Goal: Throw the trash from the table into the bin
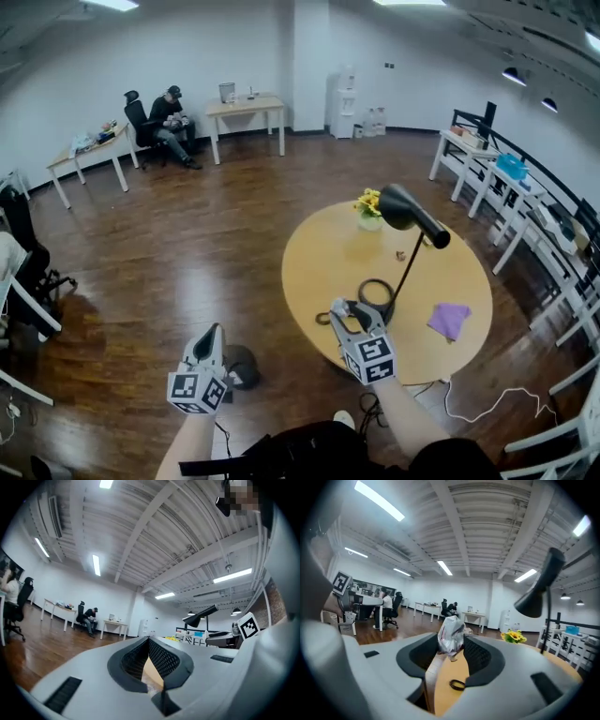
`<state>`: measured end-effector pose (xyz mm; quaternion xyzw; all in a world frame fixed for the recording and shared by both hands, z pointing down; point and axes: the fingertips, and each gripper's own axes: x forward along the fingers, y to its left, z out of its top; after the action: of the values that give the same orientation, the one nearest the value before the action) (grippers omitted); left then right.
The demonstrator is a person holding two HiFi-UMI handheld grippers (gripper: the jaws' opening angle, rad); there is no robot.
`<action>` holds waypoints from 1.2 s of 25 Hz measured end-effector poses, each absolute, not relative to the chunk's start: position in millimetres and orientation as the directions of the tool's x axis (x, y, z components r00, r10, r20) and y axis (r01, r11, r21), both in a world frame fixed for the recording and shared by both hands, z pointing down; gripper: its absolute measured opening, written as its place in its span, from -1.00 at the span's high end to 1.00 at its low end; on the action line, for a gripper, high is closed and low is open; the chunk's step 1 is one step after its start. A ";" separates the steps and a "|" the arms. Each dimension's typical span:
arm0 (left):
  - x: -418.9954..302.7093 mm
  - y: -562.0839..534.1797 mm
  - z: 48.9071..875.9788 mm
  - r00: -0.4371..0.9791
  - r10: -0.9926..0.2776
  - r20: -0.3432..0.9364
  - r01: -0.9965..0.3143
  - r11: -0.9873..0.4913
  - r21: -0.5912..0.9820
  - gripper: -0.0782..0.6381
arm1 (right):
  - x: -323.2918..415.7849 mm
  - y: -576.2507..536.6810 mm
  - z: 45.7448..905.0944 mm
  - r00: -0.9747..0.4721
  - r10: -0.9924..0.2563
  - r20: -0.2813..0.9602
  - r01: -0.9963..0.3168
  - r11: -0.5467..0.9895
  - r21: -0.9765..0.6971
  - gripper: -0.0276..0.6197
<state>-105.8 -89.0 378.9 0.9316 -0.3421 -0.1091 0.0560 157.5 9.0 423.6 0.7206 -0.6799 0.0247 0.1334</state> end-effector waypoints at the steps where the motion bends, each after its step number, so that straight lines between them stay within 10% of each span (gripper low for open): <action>1: -133.7 -93.3 375.5 0.713 -0.680 -0.169 -0.658 -0.733 0.174 0.78 | 133.6 -7.1 419.9 0.033 -0.976 0.214 -0.987 0.002 0.160 0.36; 15: -405.4 -72.5 406.4 0.293 -0.949 -0.116 -0.918 -0.313 0.242 0.78 | -146.8 -139.2 472.1 -0.461 -0.818 0.344 -0.822 0.540 0.183 0.36; 30: -377.6 -184.1 466.1 0.324 -0.944 0.067 -0.923 -0.300 0.241 0.78 | -135.5 -247.4 580.3 -0.464 -0.723 0.512 -0.807 0.583 0.091 0.36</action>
<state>-377.6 -184.1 466.1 0.8050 -0.5797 -0.0434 0.1183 -135.5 -247.4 580.3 0.4492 -0.8516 0.0825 0.2573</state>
